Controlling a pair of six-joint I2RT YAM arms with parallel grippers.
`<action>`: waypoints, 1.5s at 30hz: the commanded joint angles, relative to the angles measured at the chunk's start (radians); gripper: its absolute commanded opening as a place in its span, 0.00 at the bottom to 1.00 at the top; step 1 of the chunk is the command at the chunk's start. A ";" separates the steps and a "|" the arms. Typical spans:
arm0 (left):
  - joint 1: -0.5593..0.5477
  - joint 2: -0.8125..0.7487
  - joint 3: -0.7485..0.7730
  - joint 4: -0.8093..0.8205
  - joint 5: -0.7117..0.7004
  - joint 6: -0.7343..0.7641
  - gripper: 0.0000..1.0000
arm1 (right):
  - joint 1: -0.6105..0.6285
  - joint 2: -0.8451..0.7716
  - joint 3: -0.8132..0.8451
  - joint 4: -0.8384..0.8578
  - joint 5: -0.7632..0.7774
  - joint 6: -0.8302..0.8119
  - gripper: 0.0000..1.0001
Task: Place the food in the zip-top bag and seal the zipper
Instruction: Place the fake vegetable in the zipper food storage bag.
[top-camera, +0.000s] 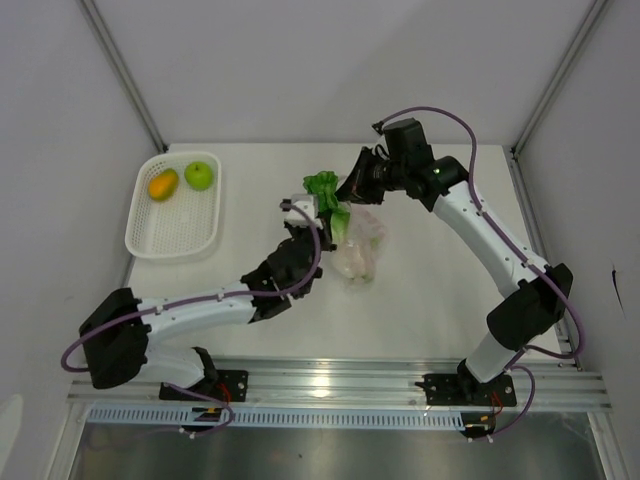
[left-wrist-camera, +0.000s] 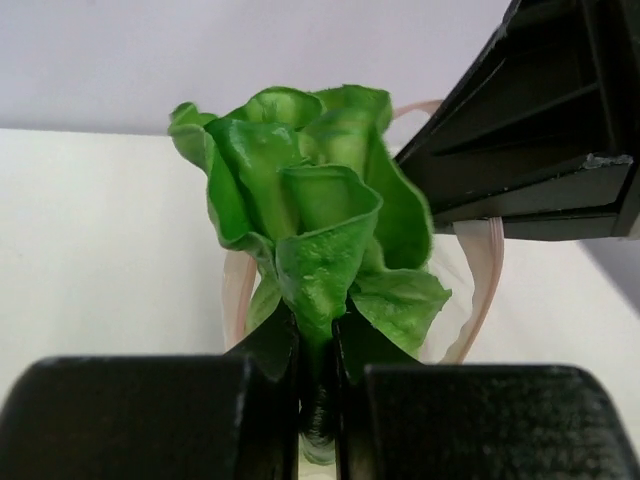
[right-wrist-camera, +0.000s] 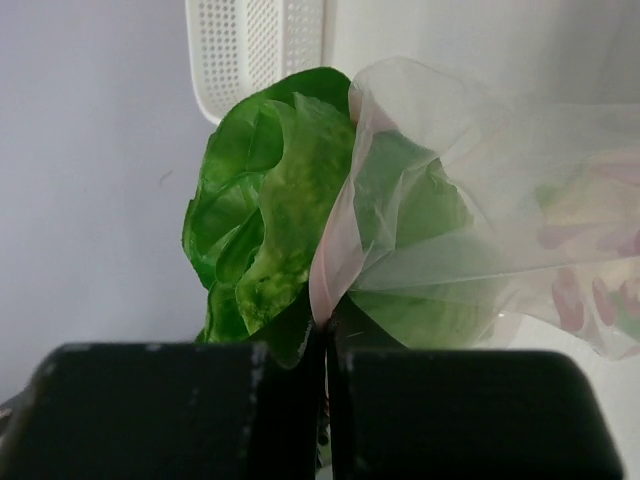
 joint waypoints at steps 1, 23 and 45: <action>-0.008 0.107 0.154 -0.341 0.001 0.048 0.01 | 0.014 -0.016 0.094 0.049 -0.099 0.005 0.00; 0.190 -0.051 0.107 -0.494 0.601 -0.218 0.67 | -0.009 -0.054 0.060 0.058 -0.201 -0.015 0.00; 0.178 -0.473 -0.124 -0.523 0.247 -0.354 0.01 | -0.024 -0.064 0.016 0.062 -0.184 -0.013 0.00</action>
